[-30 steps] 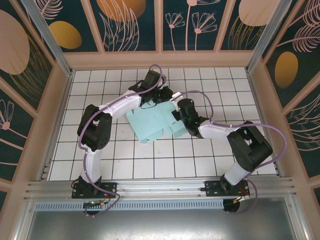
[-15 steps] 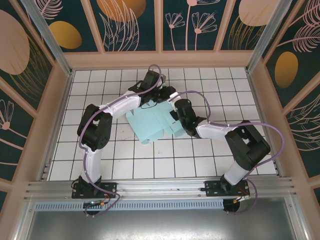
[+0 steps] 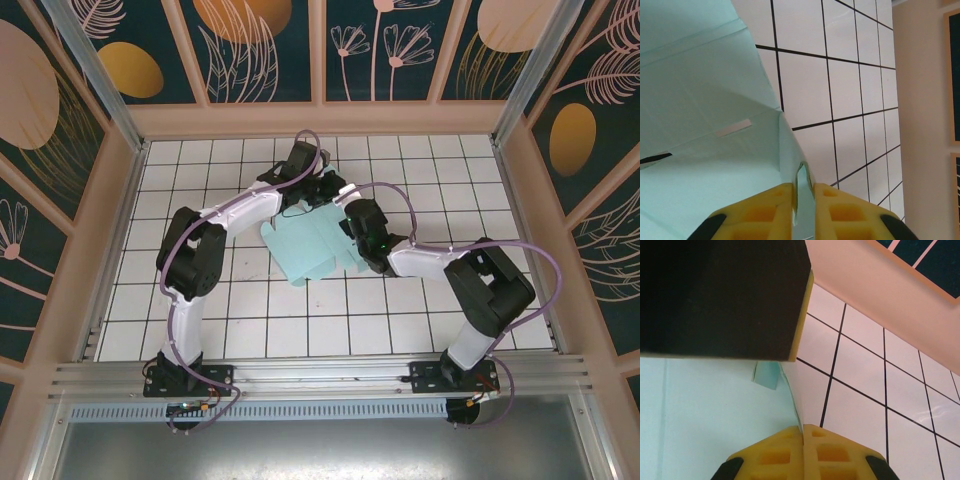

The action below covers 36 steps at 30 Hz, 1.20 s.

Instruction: Fold the paper box

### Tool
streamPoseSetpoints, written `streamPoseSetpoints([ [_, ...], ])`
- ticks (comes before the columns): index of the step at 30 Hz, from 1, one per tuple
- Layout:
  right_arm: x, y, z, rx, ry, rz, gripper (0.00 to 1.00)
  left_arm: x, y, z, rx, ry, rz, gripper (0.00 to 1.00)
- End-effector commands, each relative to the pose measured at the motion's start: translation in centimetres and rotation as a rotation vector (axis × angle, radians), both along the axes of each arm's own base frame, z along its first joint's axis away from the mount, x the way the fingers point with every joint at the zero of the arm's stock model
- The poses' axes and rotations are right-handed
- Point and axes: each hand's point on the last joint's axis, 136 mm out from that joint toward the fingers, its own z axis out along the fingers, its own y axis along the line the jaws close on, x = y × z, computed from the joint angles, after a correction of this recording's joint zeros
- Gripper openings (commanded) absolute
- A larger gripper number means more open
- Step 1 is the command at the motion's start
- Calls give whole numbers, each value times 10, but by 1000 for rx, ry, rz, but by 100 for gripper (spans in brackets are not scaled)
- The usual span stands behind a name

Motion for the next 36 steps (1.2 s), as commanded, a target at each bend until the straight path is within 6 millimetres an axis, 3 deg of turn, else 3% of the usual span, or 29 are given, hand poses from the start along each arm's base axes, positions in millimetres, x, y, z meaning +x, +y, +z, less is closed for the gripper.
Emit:
streamPoseSetpoints([
  [1,-8,30,6,-55,-29,105,0,-2,-14,22,-58,-26,5,20],
  [3,-9,31,6,-54,-30,107,0,-2,-14,22,-64,-28,6,39],
  [4,-9,31,7,-53,-32,109,0,-1,-15,23,-70,-29,9,41],
  [5,-9,31,7,-55,-31,109,0,-1,-15,25,-76,-33,11,41],
  [10,-10,32,5,-61,-30,111,0,0,-17,30,-92,-38,11,16],
  [13,-9,30,5,-61,-32,106,0,1,-15,33,-92,-49,17,14],
  [14,-9,30,5,-58,-33,105,0,1,-14,34,-90,-54,19,17],
  [17,-8,27,6,-17,-23,101,0,2,-8,44,-87,-111,40,51],
  [20,-5,22,9,60,16,98,0,2,7,59,-71,-189,90,75],
  [23,-5,16,10,111,34,113,0,-3,29,83,-65,-296,158,97],
  [28,-6,2,11,154,39,112,0,-26,95,104,-25,-403,315,99],
  [31,-10,-2,18,236,43,149,0,-43,136,97,16,-432,354,99],
  [36,-12,-7,25,316,49,191,0,-58,183,76,120,-459,354,99],
])
